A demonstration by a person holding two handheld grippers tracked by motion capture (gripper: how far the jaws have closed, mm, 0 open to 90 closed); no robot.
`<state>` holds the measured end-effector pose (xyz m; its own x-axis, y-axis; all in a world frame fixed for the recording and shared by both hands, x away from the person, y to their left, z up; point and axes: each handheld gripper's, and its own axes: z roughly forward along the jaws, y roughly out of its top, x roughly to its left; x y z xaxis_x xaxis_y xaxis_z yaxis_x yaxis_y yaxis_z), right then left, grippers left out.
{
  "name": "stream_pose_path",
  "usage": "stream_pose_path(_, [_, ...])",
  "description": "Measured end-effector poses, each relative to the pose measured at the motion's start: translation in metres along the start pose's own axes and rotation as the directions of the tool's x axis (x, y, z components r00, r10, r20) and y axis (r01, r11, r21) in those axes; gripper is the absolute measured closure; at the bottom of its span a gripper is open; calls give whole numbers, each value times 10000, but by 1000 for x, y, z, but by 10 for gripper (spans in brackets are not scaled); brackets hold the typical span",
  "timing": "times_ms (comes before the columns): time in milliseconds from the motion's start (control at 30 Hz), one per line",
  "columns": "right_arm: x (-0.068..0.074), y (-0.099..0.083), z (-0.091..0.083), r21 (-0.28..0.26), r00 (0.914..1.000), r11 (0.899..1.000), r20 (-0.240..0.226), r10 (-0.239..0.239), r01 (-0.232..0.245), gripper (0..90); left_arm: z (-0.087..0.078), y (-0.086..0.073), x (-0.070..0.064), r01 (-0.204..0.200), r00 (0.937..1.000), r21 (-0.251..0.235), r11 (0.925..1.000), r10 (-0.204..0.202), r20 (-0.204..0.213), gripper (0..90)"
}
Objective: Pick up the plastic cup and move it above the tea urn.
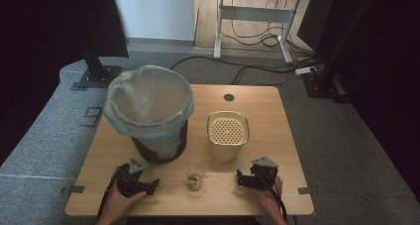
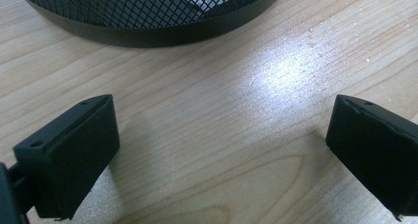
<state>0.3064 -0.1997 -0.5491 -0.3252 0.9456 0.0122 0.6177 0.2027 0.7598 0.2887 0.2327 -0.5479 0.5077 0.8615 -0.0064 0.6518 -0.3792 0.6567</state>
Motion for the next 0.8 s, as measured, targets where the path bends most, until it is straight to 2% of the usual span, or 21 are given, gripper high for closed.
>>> stream_pose_path(33, [0, 0, 0, 0, 10000, 10000, 0, 0, 0, 9, 0, 0, 0, 0, 10000, 0, 10000, 0, 0, 0])
stream_pose_path(67, [4, 1, -7, -458, 9994, 9989, -341, -28, 13, 8, 0, -1, 0, 57, 10000, -8, 10000, -57, -44, 0])
stream_pose_path(100, [4, 1, -7, -458, 9994, 9989, -341, -28, 13, 8, 0, -1, 0, 57, 10000, -8, 10000, -57, -44, 0])
stream_pose_path(200, [12, 2, -18, -1090, 9957, 9939, -887, -264, 167, 31, -3, -3, -2, 105, 9998, -121, 9999, -107, -185, 15])
stream_pose_path(267, [20, 3, -25, -1461, 9892, 9890, -1397, -434, 227, 44, -5, -4, -4, 75, 9996, -168, 9998, -80, -271, 33])
stream_pose_path(300, [30, 4, -30, -1693, 9797, 9850, -1896, -656, 332, 68, -6, -4, -4, 51, 9995, -197, 9998, -57, -295, 43])
stream_pose_path(333, [30, 4, -30, -1693, 9797, 9850, -1896, -656, 332, 68, -6, -4, -4, 51, 9996, -225, 9997, -58, -292, 43])
stream_pose_path(400, [43, 4, -32, -1865, 9627, 9812, -2527, -968, 497, 100, -7, -4, -5, 93, 9997, -280, 9996, -100, -244, 49])
stream_pose_path(433, [48, 4, -32, -1882, 9568, 9806, -2710, -1052, 545, 110, -8, -4, -5, 83, 9997, -291, 9995, -89, -229, 50])
stream_pose_path(567, [74, 3, -28, -2013, 9123, 9770, -3832, -1441, 698, 149, -10, -5, -5, 154, 9998, -341, 9993, -157, -75, 53])
stream_pose_path(667, [92, 5, -24, -2169, 8844, 9718, -4305, -1804, 927, 168, -10, -6, -3, 200, 9998, -402, 9990, -204, -75, 55])
stream_pose_path(800, [116, 11, -11, -2270, 8658, 9636, -4436, -2316, 1414, 169, -10, -6, -3, 227, 9997, -544, 9983, -233, -106, 60])
